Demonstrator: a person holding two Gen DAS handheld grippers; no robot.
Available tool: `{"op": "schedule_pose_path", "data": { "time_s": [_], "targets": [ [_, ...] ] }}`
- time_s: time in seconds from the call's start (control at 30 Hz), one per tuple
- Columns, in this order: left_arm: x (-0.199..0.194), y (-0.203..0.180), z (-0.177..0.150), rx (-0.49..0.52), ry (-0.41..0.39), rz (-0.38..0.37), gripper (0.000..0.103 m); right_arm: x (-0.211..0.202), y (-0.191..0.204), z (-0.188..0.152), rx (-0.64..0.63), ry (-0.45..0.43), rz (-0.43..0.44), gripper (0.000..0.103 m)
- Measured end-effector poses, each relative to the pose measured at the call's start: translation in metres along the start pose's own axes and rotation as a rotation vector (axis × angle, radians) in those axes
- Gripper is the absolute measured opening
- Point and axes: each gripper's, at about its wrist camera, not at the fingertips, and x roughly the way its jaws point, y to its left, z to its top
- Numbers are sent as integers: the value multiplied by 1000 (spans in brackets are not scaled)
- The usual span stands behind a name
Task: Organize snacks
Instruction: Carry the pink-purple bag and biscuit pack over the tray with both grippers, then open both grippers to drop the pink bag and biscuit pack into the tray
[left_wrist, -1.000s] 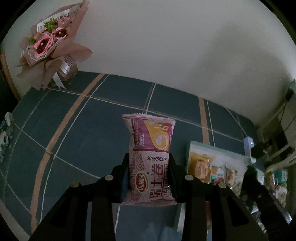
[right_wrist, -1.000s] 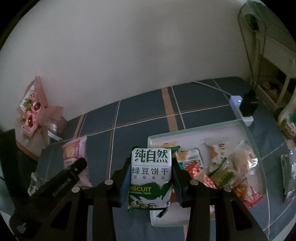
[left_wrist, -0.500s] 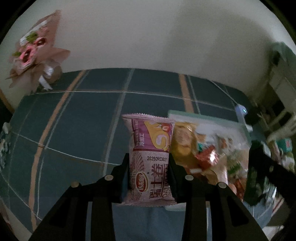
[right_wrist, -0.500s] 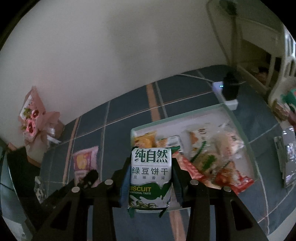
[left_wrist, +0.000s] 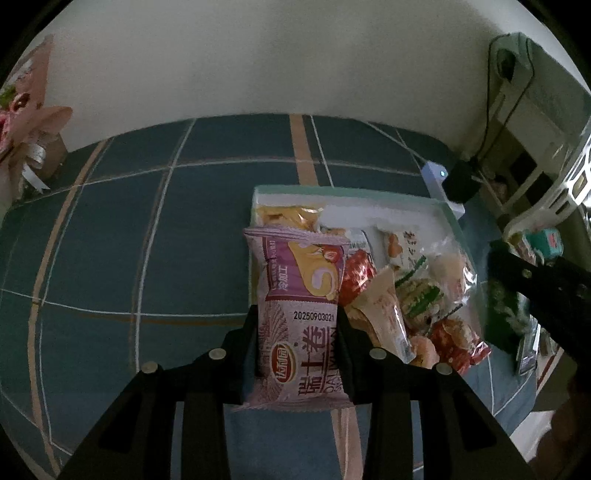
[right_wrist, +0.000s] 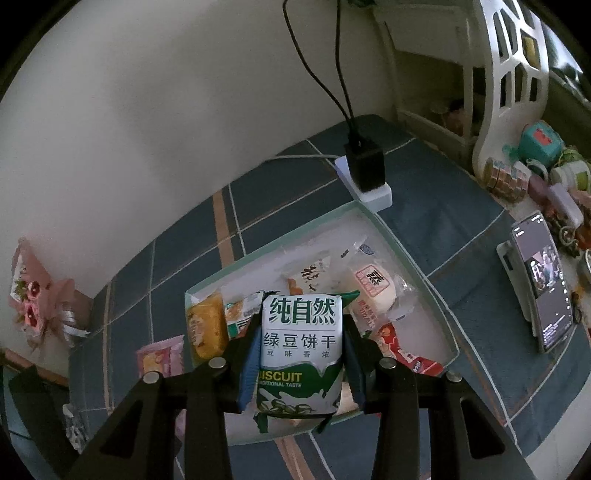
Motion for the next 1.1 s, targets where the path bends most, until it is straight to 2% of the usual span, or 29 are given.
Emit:
{"op": "schedule_pose_path", "data": {
  "time_s": [0.2,0.63,0.7,0.77,0.83,1.0,1.1],
  "targets": [
    [19,-3,-3,5,44,11,38,39,2,-8,-11,95,-10,43],
    [29,-2,-4,-4,82,18,39,46,10,-13,-49,105,-39,42],
    [34,0,-2,-22,94,10,42,47,9,-13,-45,110,-44,42],
    [35,1,-2,-32,97,9,53,48,8,-12,-42,117,-47,42],
    [34,2,-2,-35,91,11,57,49,7,-12,-42,121,-49,43],
    [28,10,-1,-63,90,16,59,48,7,-12,-40,127,-54,44],
    [24,25,2,-112,84,55,65,47,8,-12,-41,129,-64,54]
  ]
}}
